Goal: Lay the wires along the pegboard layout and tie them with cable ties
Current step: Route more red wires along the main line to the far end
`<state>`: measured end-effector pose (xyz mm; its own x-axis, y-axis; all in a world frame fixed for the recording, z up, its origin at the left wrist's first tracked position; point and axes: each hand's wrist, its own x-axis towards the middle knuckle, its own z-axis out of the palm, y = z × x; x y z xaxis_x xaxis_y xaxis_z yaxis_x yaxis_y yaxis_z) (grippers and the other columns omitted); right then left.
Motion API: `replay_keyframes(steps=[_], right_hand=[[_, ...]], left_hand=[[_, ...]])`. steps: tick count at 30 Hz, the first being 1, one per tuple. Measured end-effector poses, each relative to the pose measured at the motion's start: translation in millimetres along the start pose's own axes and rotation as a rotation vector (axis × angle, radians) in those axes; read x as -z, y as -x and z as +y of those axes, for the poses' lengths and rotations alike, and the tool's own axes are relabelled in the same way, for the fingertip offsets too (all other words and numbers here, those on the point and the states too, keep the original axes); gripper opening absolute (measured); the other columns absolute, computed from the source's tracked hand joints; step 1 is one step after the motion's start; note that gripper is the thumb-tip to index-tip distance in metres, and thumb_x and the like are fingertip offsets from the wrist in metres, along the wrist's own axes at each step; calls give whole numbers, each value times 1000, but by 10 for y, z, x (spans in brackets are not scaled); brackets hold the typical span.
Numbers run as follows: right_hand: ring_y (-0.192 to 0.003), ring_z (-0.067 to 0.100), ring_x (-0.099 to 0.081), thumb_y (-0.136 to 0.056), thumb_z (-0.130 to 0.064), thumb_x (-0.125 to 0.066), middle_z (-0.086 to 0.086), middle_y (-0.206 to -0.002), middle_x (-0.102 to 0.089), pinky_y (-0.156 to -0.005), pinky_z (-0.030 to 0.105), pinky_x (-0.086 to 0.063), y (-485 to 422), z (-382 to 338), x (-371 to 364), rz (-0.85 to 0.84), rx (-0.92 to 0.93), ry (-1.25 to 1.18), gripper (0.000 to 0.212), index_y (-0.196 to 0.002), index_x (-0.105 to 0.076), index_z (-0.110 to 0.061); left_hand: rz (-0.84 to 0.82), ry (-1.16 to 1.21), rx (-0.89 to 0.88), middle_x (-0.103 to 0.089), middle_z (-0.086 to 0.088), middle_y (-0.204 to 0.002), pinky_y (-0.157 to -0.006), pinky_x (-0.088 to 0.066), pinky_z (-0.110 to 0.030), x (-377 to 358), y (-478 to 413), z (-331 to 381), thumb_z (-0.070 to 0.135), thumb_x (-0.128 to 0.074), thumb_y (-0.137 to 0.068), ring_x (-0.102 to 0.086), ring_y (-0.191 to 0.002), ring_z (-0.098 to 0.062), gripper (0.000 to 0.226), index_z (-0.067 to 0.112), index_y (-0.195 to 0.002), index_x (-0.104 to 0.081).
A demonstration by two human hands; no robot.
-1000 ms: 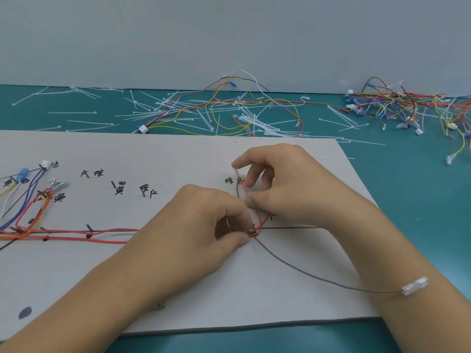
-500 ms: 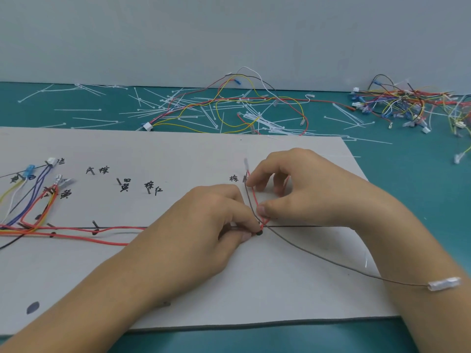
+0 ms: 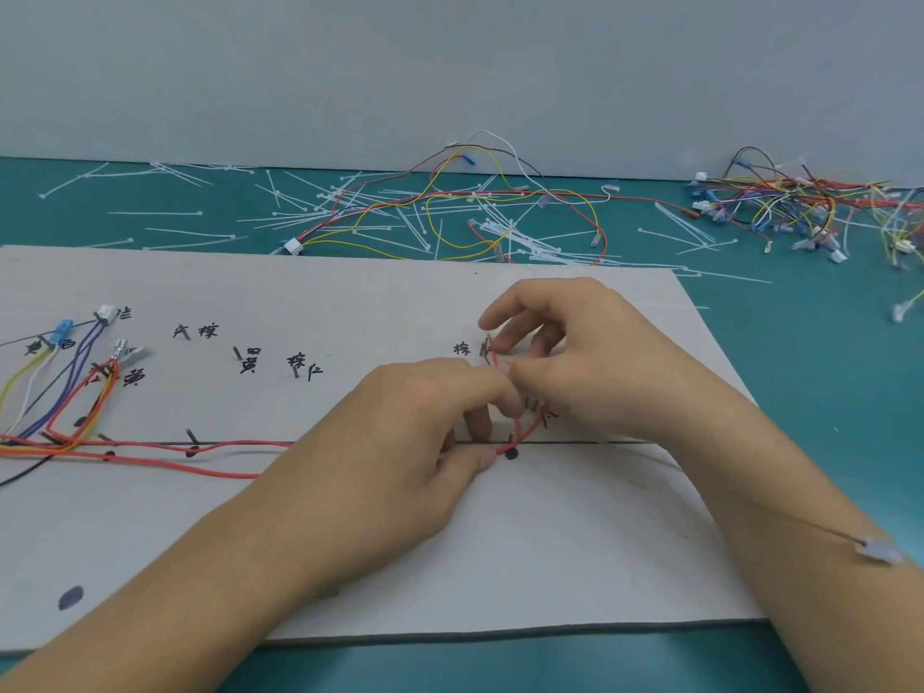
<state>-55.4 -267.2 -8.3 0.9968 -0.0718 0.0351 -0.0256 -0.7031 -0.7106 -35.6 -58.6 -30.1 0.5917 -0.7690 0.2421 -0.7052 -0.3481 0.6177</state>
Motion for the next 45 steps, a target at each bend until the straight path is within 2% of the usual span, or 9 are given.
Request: replay_keyframes(steps=[5,8,10,12,14,19,24,33,45], right_hand=[[-77,8,-62,-81,-7,-63,-13,-85,-68,-59,14,-47,16,-24,-7,-8,-28,73,39,-99,-75,-39],[-84,16,-65,-79,-5,-60,-4,-88,-72,-68,24,-55,9,-20,2,-28,-47,103,46,-96,-75,-45],[-82,17,-66,-82,-5,-62,-3,-95,-75,-74,29,-58,-14,-8,-22,7,-53,80,41,-98,-77,-41],[-74,6,-65,-83,-3,-61,-8,-86,-72,-65,18,-53,-34,11,-52,78,-43,71,42,-100,-78,-37],[-67,-5,-61,-84,-2,-61,-17,-79,-67,-58,7,-42,-48,3,-69,136,-26,55,41,-100,-80,-35],[-78,-3,-69,-88,-5,-70,-13,-88,-77,-72,8,-51,-83,-54,-125,192,30,28,28,-98,-82,-28],[-69,-11,-56,-92,-7,-65,-18,-81,-65,-64,-3,-38,-127,-82,-164,145,20,118,29,-101,-82,-29],[-69,-2,-58,-90,-6,-62,-16,-76,-63,-59,-1,-38,-137,-74,-135,162,7,166,28,-99,-81,-25],[-71,3,-67,-81,-2,-73,-8,-76,-74,-69,19,-55,-138,-34,-153,188,26,34,27,-95,-74,-26]], left_hand=[[34,14,49,-62,23,-106,-70,-49,-23,-5,13,1,28,-77,-84,-63,-86,-7,44,44,-111,-46],[33,29,41,-63,23,-107,-72,-53,-29,-8,10,9,28,-78,-84,-64,-83,-8,57,52,-122,-43],[24,6,11,-63,21,-107,-73,-54,-27,-9,5,9,31,-74,-84,-63,-82,-9,51,50,-126,-53],[24,-11,0,-63,19,-107,-73,-52,-24,-3,6,-3,32,-71,-82,-63,-81,-9,38,41,-118,-65],[37,-17,-6,-63,19,-106,-74,-52,-24,3,14,-14,29,-75,-83,-63,-81,-9,34,38,-115,-68],[46,0,-16,-65,17,-103,-72,-56,-32,1,2,-24,25,-79,-84,-65,-77,-7,22,33,-104,-76],[55,2,26,-65,18,-98,-70,-57,-32,8,9,-16,34,-75,-81,-64,-76,-7,20,33,-100,-81],[38,-20,79,-63,18,-98,-72,-51,-23,33,8,13,29,-84,-84,-63,-82,-6,18,33,-101,-81],[37,-26,81,-64,14,-85,-66,-49,-23,56,6,39,28,-86,-82,-64,-71,-11,4,30,-85,-84]])
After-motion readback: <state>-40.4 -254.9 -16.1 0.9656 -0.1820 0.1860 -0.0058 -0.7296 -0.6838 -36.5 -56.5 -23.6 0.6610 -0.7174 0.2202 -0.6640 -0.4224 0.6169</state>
